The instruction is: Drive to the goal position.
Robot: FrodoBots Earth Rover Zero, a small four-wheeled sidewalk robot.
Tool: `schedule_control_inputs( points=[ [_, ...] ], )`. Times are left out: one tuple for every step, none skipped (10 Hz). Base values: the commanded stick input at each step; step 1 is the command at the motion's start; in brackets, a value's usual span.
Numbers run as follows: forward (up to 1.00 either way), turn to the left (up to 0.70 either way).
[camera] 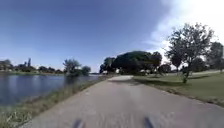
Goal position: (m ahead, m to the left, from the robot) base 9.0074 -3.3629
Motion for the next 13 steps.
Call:
schedule_control_inputs(
  points=[
    [0.85,0.05],
    [0.85,0.0],
    [0.85,0.0],
    [0.85,0.0],
    [0.85,0.0],
    [0.85,0.0],
    [0.85,0.0],
    [0.85,0.0],
    [0.85,0.0],
    [0.85,0.0],
    [0.85,0.08],
    [0.85,0.28],
    [0.85,0.27]
  ],
)
